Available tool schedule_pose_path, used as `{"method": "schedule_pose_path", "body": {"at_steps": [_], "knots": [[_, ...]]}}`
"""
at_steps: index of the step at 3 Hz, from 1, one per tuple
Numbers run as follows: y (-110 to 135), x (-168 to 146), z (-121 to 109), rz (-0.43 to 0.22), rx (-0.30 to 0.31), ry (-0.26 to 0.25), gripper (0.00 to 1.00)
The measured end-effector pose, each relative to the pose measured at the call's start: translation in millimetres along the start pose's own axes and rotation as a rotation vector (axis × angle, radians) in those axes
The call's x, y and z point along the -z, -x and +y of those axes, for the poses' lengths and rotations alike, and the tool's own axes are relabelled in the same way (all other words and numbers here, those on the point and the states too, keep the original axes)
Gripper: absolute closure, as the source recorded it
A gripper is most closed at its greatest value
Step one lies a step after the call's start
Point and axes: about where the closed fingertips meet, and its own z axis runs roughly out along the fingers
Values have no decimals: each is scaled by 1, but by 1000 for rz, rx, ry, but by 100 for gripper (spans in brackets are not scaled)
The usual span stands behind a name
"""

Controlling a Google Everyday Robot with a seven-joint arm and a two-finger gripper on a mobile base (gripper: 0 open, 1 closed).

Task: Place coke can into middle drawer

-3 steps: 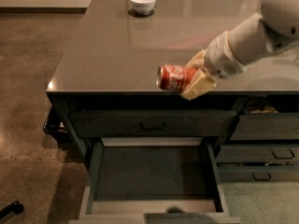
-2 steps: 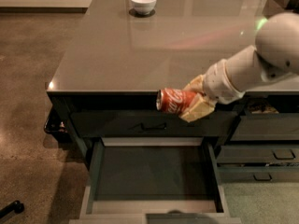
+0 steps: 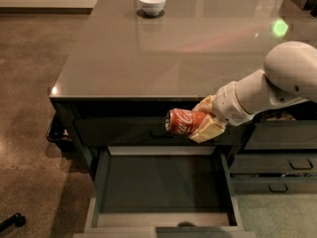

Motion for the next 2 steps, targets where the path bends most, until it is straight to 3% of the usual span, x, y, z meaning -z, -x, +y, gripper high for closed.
{"method": "schedule_pose_path", "body": {"at_steps": [1, 2], "knots": [[-15, -28, 9, -33, -27, 3, 100], [-42, -92, 35, -68, -28, 33, 100]]}}
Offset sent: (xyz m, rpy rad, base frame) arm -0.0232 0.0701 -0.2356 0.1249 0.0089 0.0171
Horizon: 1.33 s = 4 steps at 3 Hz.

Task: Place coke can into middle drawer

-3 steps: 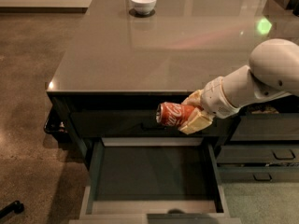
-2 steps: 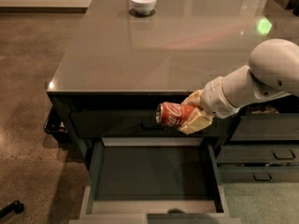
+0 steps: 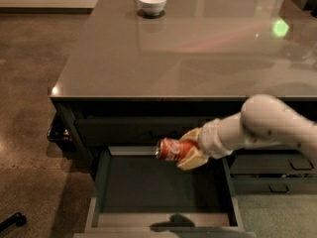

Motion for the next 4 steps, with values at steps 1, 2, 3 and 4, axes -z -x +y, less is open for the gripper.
{"method": "schedule_pose_path", "body": {"at_steps": [1, 2, 3, 4], "knots": [[-45, -106, 34, -57, -41, 33, 100], [-45, -106, 34, -57, -41, 33, 100], [-69, -134, 44, -57, -80, 54, 100], [-113, -174, 56, -34, -152, 74, 100]]}}
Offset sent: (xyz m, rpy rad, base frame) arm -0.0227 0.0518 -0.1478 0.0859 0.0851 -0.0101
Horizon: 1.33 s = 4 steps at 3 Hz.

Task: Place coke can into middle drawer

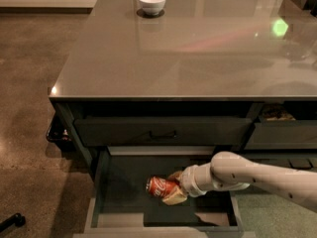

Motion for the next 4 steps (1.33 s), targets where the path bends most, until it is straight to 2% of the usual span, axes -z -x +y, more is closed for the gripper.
{"method": "schedule_pose_path", "body": {"at_steps": [1, 2, 3, 4], "knots": [[-40, -36, -2, -1, -62, -13, 100], [-68, -74, -2, -36, -118, 5, 100], [-68, -74, -2, -36, -118, 5, 100], [-68, -84, -6, -33, -117, -20, 100]]}}
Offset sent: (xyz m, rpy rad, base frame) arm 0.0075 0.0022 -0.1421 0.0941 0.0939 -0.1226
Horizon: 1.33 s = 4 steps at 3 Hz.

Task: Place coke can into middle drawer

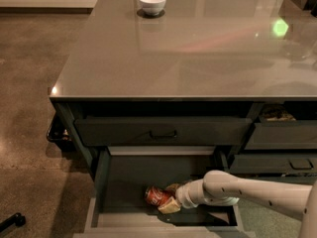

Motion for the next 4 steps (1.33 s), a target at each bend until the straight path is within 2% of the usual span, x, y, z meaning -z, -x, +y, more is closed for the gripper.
{"method": "schedule_pose_path", "body": {"at_steps": [1, 2, 4], "knots": [[1, -8, -6, 9, 1, -15, 100], [1, -8, -6, 9, 1, -15, 81], [1, -8, -6, 9, 1, -15, 35]]}}
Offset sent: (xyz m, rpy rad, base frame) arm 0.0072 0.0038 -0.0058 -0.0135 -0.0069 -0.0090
